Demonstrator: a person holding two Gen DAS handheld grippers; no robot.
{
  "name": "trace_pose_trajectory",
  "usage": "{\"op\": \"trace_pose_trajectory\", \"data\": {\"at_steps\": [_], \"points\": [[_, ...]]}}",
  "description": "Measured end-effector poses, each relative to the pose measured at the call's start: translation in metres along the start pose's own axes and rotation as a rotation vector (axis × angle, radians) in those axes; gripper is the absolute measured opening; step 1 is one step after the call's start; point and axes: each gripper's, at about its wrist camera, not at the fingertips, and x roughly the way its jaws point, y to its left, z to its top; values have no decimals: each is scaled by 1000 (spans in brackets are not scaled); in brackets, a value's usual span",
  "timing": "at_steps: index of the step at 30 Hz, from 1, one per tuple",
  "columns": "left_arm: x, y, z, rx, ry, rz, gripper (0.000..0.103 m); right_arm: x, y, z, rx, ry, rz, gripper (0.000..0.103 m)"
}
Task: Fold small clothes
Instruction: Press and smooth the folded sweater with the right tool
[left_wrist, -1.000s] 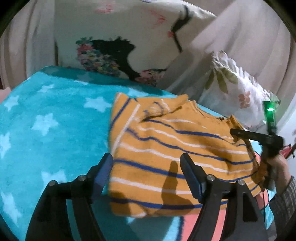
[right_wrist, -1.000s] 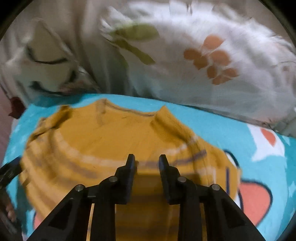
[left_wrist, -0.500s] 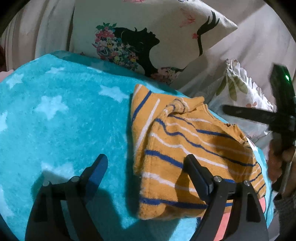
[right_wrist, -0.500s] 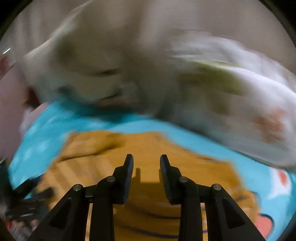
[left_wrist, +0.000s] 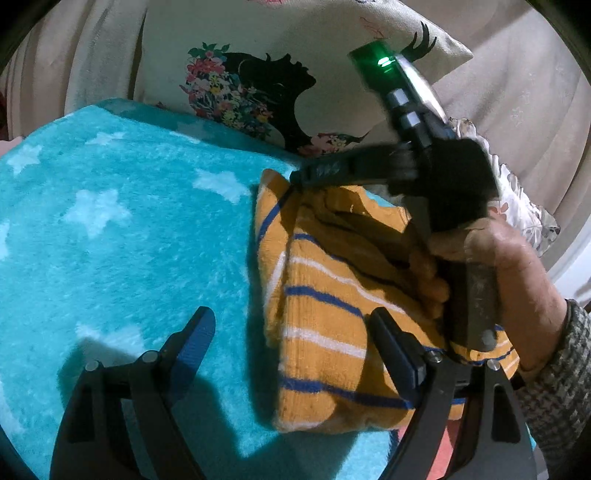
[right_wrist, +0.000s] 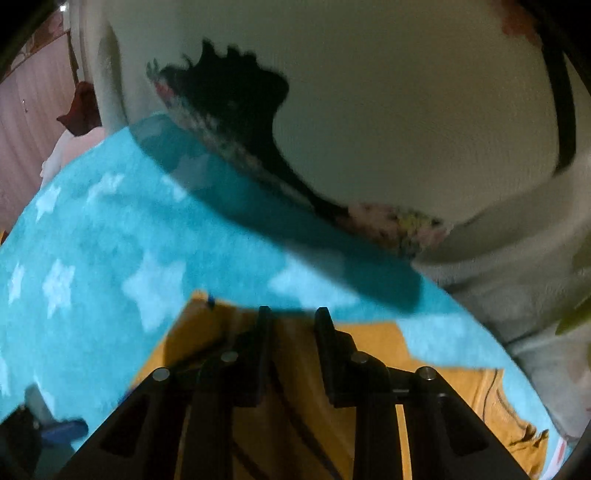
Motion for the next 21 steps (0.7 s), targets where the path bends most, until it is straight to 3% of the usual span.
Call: {"op": "trace_pose_trajectory", "data": {"at_steps": [2, 4, 5, 11, 16, 19, 21], "points": [[0, 0, 0, -1, 0, -2, 85, -16, -4, -2, 30, -46, 27, 36], [0, 0, 0, -3, 0, -5, 85, -35, -12, -8, 50, -70, 27, 47], [0, 0, 0, -4, 0, -6, 85, -46, -16, -11, 56, -79, 26, 47], [0, 3, 1, -16, -2, -22, 86, -119, -81, -69, 138, -104, -31, 56], [0, 3, 2, -18, -2, -27, 88, -139, -153, -142, 267, -35, -109, 57], [0, 4, 2, -25, -4, -32, 88, -140, -205, -196, 419, 23, -117, 57], [-1, 5, 1, -31, -6, -36, 88, -132, -234, -224, 491, 72, -213, 56]]}}
